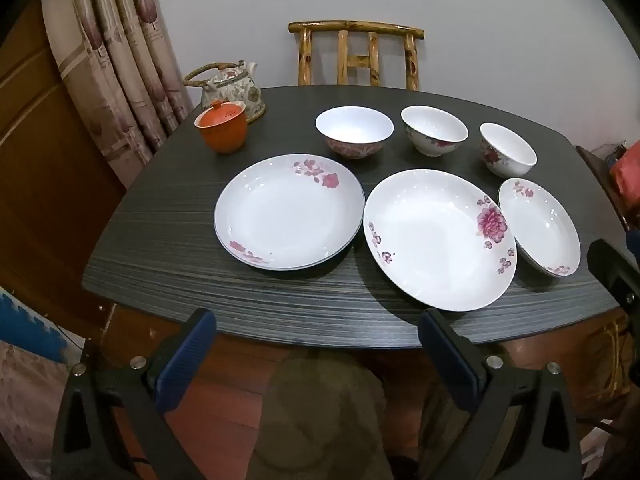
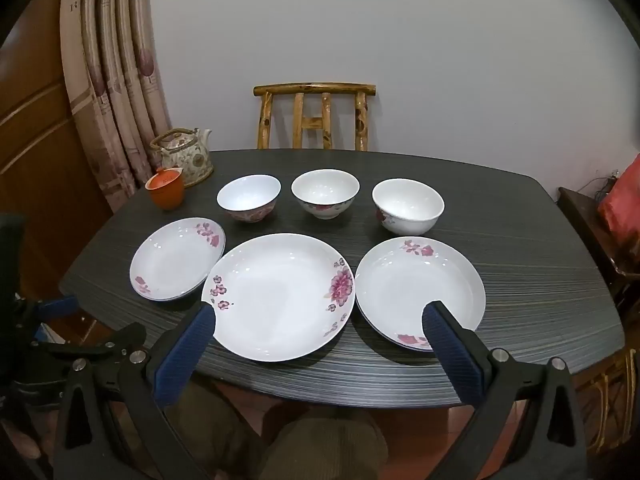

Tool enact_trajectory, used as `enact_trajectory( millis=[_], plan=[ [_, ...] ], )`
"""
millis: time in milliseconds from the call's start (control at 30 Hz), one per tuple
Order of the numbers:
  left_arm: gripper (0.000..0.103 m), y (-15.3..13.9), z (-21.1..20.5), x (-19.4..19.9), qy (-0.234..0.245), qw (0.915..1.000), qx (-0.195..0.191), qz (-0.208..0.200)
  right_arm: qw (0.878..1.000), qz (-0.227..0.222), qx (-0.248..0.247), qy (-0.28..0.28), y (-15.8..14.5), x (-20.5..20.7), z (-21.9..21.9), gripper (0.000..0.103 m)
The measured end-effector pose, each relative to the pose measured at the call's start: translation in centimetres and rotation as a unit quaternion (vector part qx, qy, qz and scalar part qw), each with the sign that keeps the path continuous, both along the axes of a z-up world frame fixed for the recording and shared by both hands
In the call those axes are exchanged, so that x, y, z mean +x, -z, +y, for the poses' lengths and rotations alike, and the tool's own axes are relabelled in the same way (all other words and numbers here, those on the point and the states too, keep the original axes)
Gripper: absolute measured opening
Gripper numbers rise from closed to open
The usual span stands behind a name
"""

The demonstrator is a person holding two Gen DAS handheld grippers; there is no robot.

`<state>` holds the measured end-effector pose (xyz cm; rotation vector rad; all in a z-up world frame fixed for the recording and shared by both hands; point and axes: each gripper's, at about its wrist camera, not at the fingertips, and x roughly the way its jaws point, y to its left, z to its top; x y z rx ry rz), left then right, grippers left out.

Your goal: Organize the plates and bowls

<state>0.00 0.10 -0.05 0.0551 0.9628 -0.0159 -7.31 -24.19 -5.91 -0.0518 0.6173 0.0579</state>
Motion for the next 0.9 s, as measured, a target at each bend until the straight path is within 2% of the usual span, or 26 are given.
enact_trajectory(
  millis=[900],
  plan=[
    [0.103, 0.9, -0.4, 0.3, 0.003, 0.9996, 0.027, 0.011, 1.000, 0.012, 0.000, -0.005, 0.1, 0.5, 0.9, 0.103]
  ],
)
